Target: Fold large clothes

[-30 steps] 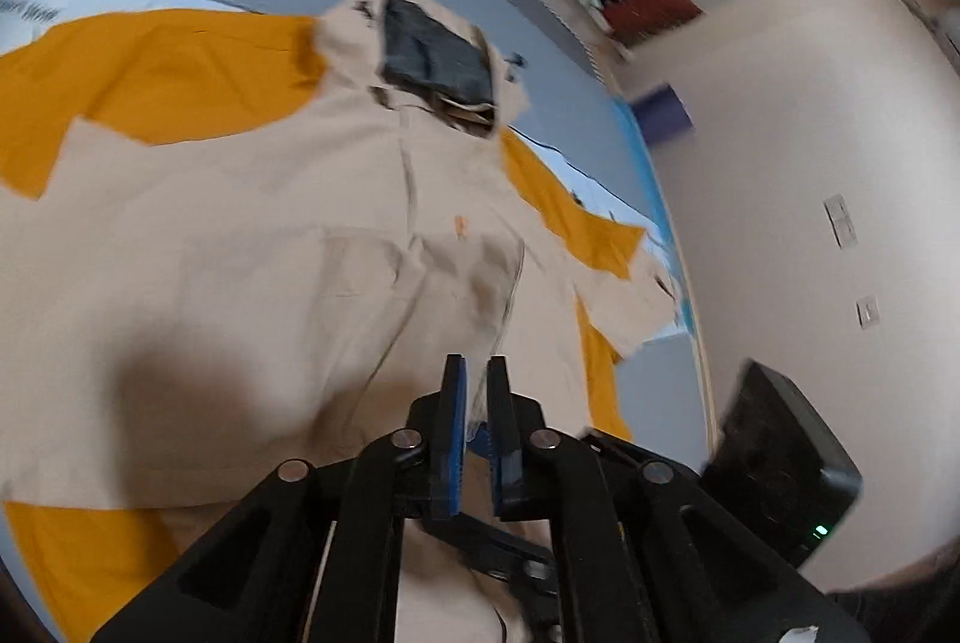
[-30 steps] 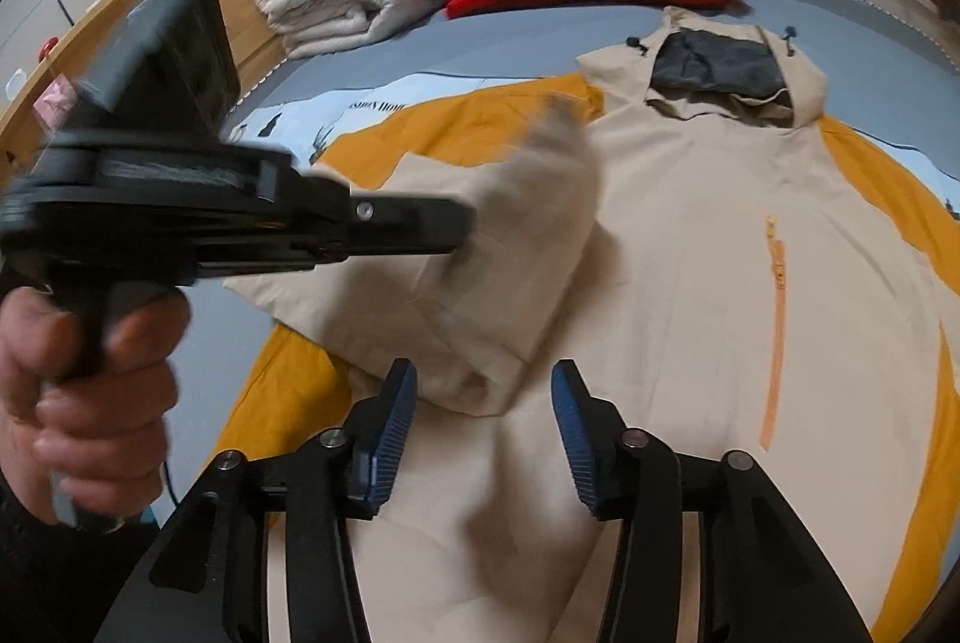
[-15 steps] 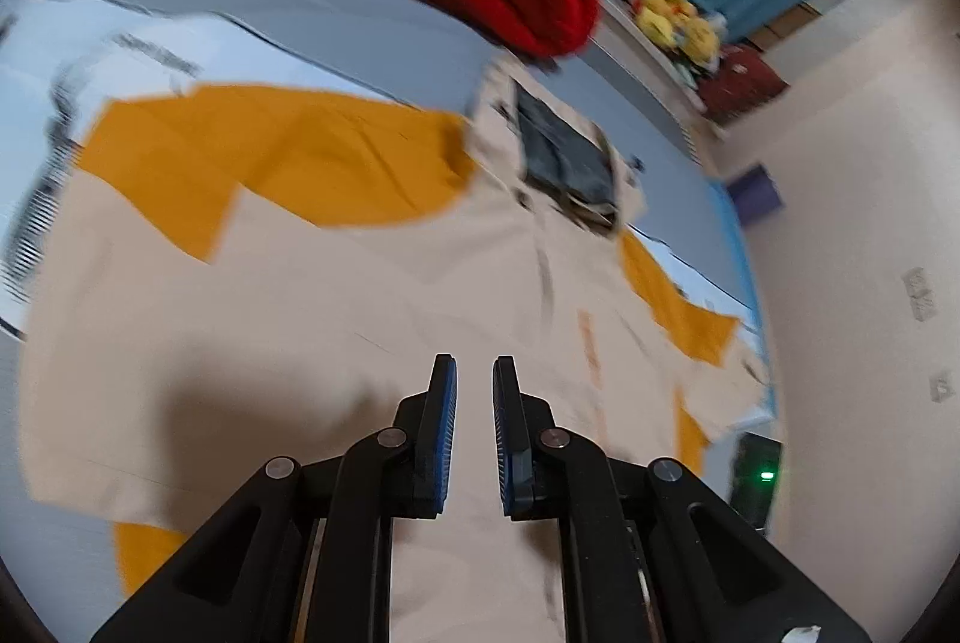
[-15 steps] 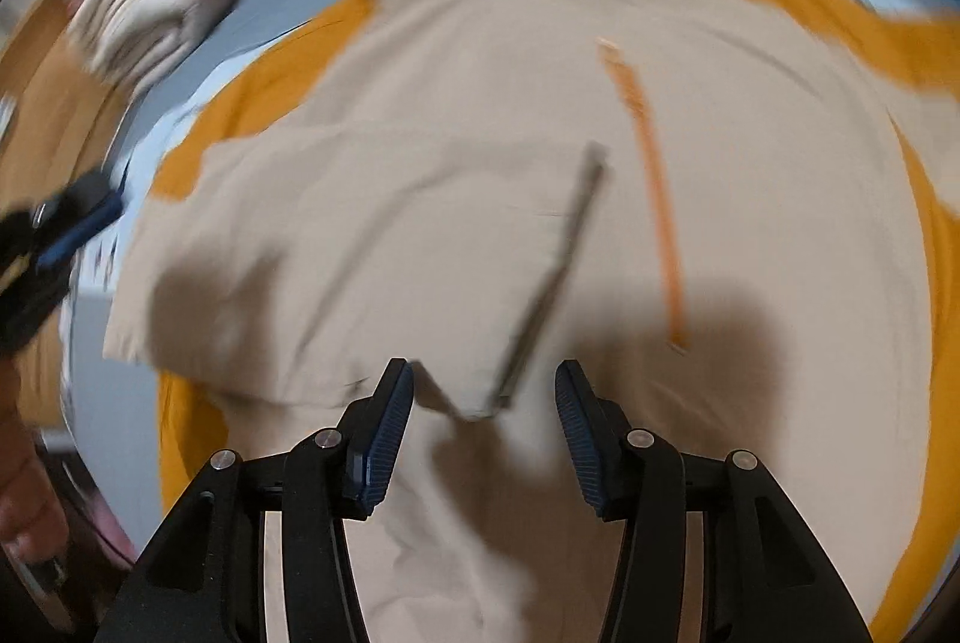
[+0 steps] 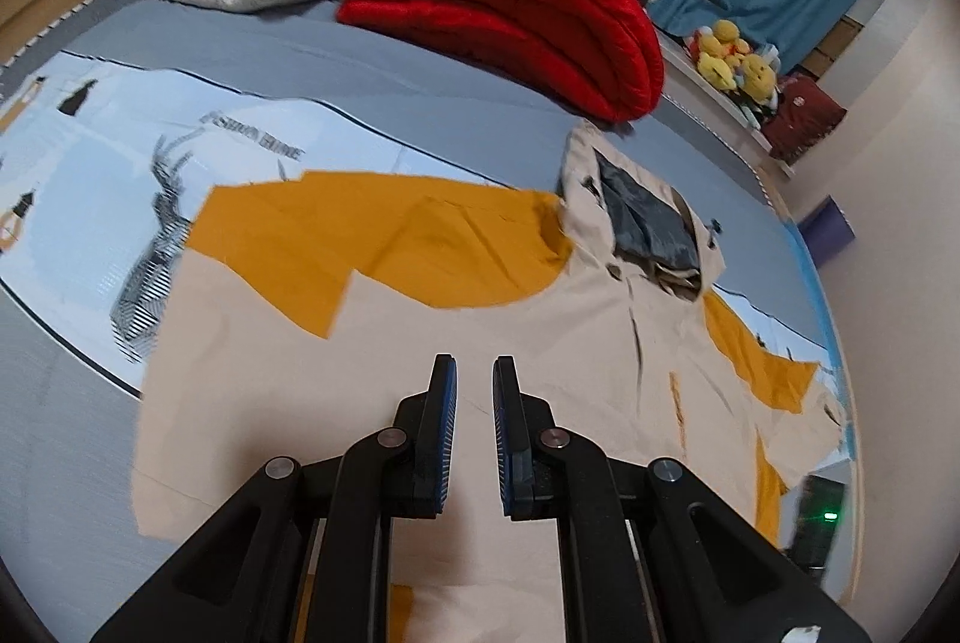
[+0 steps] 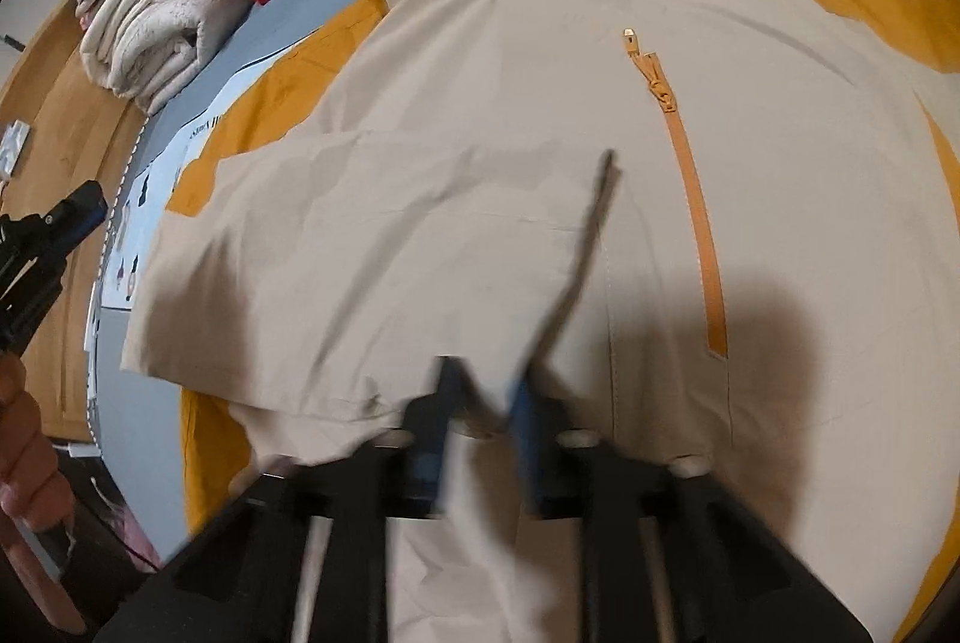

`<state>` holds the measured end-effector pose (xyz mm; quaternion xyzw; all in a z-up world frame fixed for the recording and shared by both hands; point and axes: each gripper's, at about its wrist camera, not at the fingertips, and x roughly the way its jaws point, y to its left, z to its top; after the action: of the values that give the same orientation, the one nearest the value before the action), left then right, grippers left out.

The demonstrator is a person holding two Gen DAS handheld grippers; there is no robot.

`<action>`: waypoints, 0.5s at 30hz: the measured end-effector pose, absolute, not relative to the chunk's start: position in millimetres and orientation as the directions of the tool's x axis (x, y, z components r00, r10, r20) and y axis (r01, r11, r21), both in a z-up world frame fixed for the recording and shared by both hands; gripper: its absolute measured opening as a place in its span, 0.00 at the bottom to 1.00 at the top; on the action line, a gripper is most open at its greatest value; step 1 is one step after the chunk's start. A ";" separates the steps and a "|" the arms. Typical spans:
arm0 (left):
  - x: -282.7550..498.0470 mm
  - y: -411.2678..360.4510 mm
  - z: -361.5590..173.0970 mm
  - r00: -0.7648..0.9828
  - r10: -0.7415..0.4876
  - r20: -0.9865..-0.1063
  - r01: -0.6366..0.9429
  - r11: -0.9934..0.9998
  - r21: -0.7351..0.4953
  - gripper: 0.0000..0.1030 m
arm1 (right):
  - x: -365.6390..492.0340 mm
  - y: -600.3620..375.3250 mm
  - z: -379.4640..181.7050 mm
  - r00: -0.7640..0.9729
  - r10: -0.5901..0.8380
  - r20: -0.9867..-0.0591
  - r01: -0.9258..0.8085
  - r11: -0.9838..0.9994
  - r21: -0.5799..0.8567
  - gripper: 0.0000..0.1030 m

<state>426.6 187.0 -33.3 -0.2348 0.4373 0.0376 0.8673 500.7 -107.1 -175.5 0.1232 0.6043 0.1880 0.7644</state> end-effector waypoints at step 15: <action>429.0 210.4 -55.0 0.560 -0.086 -0.824 -0.368 0.865 -0.341 0.09 | 533.2 -247.5 -88.4 0.534 0.083 -0.841 0.125 0.976 0.176 0.03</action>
<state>429.0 210.4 -55.0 -0.2458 0.4614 0.0830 0.8484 533.2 -247.5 -88.4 0.1077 0.4823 -0.0121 0.8693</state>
